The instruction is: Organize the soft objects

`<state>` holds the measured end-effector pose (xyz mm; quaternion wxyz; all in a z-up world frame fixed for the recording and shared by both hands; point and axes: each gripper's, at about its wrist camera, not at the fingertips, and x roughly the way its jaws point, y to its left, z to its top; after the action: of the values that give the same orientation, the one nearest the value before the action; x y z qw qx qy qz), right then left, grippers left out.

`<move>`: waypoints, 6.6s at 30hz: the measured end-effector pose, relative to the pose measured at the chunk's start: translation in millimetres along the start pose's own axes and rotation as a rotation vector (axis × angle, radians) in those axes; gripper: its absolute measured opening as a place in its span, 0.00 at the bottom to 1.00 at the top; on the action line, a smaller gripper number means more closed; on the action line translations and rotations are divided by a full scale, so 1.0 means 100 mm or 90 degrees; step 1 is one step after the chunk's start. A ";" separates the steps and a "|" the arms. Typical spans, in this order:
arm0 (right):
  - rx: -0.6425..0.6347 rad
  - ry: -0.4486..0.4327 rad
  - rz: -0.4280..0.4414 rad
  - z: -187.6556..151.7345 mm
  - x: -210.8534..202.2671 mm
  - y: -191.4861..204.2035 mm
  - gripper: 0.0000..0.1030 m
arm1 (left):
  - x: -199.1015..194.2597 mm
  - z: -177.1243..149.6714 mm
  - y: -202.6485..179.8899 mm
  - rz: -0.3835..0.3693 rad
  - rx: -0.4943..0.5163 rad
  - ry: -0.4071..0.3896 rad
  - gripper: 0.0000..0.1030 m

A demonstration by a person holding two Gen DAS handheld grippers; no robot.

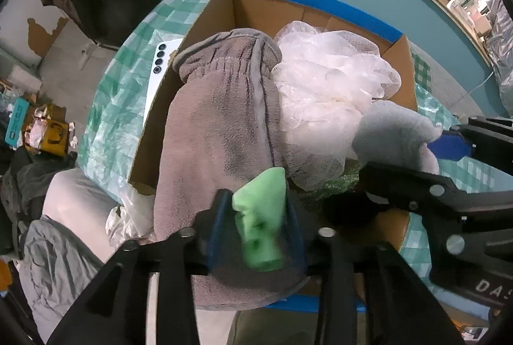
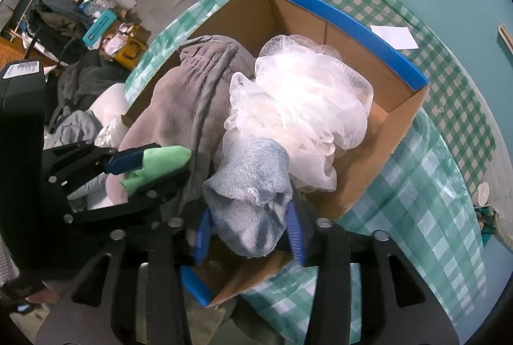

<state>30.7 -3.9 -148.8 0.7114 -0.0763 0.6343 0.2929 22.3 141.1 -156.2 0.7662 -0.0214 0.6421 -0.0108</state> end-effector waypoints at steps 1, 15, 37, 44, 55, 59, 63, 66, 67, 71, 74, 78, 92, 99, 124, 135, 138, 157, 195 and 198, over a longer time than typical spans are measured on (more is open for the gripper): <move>-0.002 -0.001 -0.002 0.01 -0.01 0.00 0.51 | -0.01 0.00 0.00 -0.002 -0.002 -0.003 0.51; 0.004 -0.045 -0.003 -0.01 -0.41 -0.16 0.66 | -0.22 -0.04 0.07 -0.006 -0.017 -0.034 0.66; 0.066 -0.028 -0.030 -0.59 -0.44 -0.82 0.69 | -0.44 -0.40 -0.40 -0.002 0.005 -0.040 0.72; 0.051 0.024 -0.043 -0.79 0.03 -0.98 0.69 | -0.43 -0.58 -0.33 0.014 -0.031 -0.029 0.72; -0.005 0.068 -0.070 -0.96 0.60 -1.02 0.68 | -0.42 -0.94 -0.07 0.021 -0.137 -0.012 0.73; -0.029 0.075 -0.076 -0.99 0.70 -1.00 0.68 | -0.36 -1.04 0.00 0.020 -0.177 -0.003 0.73; -0.070 0.094 -0.096 -1.01 0.81 -0.91 0.62 | -0.30 -1.11 0.04 0.016 -0.207 0.007 0.73; -0.091 0.107 -0.101 -1.00 0.89 -0.85 0.51 | -0.29 -1.12 0.06 0.014 -0.223 0.011 0.73; -0.100 0.107 -0.109 -1.00 0.91 -0.83 0.51 | -0.29 -1.13 0.06 0.013 -0.227 0.011 0.73; -0.126 0.112 -0.132 -1.03 0.92 -0.75 0.40 | -0.28 -1.10 0.06 0.009 -0.238 0.011 0.73; -0.121 0.118 -0.117 -1.02 0.90 -0.74 0.21 | -0.29 -1.08 0.06 0.008 -0.234 0.008 0.73; -0.108 0.113 -0.098 -1.02 0.84 -0.72 0.18 | -0.31 -1.04 0.04 0.008 -0.226 0.004 0.73; -0.060 0.018 -0.031 -0.92 0.10 -0.59 0.14 | -0.36 -0.90 -0.02 0.002 -0.185 -0.006 0.73; -0.058 -0.024 -0.018 -0.79 -0.20 -0.50 0.14 | -0.40 -0.83 -0.06 0.000 -0.161 -0.016 0.73; -0.124 -0.030 0.029 -0.57 -0.15 0.24 0.19 | -0.53 -0.78 0.19 0.017 -0.131 -0.040 0.73; -0.111 -0.037 0.026 -0.55 -0.20 0.29 0.37 | -0.54 -0.76 0.23 0.011 -0.120 -0.044 0.73; -0.113 -0.045 0.020 -0.55 -0.23 0.30 0.45 | -0.55 -0.75 0.22 0.010 -0.116 -0.045 0.73; 0.022 -0.135 -0.033 -0.63 -0.97 -0.03 0.62 | -1.11 -0.58 0.00 0.018 -0.060 -0.123 0.79; 0.186 -0.210 -0.138 -0.87 -1.77 -0.42 0.65 | -1.74 -0.24 -0.63 0.022 0.030 -0.202 0.94; 0.186 -0.209 -0.140 -0.88 -1.78 -0.44 0.65 | -1.72 -0.22 -0.66 0.024 0.030 -0.199 0.96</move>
<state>-26.3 -138.9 -7.6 0.8358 0.0076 0.5339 0.1273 -28.5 82.1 12.6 0.8574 0.0070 0.5146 -0.0077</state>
